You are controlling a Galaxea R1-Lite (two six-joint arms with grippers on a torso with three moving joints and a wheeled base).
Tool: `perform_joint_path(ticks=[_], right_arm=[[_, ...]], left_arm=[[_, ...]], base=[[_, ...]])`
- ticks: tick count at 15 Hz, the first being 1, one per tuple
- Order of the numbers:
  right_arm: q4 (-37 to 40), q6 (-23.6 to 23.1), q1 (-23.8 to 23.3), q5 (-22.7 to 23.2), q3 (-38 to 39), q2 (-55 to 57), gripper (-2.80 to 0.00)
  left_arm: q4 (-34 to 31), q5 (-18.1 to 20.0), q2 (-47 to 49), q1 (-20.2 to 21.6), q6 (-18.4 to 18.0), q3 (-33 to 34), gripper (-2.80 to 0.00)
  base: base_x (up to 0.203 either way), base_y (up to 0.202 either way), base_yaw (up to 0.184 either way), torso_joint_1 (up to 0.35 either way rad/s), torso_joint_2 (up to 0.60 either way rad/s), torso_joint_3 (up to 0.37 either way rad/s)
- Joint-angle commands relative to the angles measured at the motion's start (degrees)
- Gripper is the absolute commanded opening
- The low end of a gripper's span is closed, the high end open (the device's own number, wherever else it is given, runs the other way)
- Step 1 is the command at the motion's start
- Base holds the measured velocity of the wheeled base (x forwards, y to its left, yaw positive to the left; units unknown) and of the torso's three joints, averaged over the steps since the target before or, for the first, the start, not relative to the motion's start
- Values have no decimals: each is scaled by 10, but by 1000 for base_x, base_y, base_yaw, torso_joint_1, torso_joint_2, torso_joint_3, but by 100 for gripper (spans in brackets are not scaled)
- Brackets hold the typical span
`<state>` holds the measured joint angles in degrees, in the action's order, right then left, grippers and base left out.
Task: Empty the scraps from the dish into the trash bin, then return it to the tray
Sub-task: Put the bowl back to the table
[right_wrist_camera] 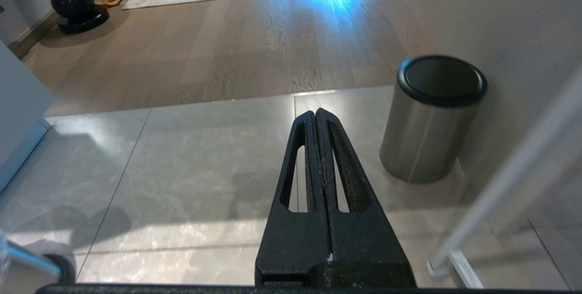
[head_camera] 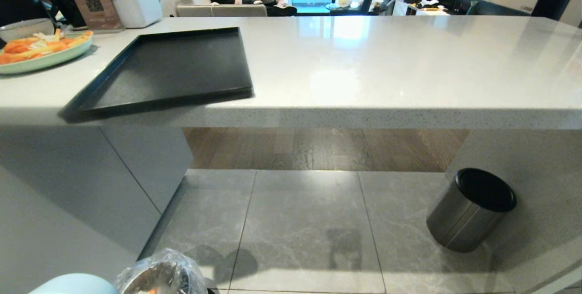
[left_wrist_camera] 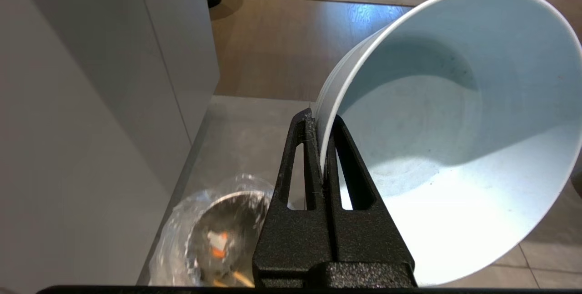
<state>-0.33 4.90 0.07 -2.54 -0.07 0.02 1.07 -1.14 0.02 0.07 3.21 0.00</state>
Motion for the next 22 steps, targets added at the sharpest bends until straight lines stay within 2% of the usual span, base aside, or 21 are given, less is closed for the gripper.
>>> perform_joint_path(ticks=[1, 4, 22], right_arm=[[0, 0, 0, 0, 0, 0, -280], [0, 0, 0, 0, 0, 0, -280], [0, -3, 0, 0, 0, 0, -280]], left_arm=[[1, 0, 0, 0, 0, 0, -280], [1, 0, 0, 0, 0, 0, -280], [1, 0, 0, 0, 1, 0, -280]], base=[[194, 0, 2, 7, 2, 3], [168, 0, 0, 3, 3, 2], [0, 0, 0, -1, -7, -8]])
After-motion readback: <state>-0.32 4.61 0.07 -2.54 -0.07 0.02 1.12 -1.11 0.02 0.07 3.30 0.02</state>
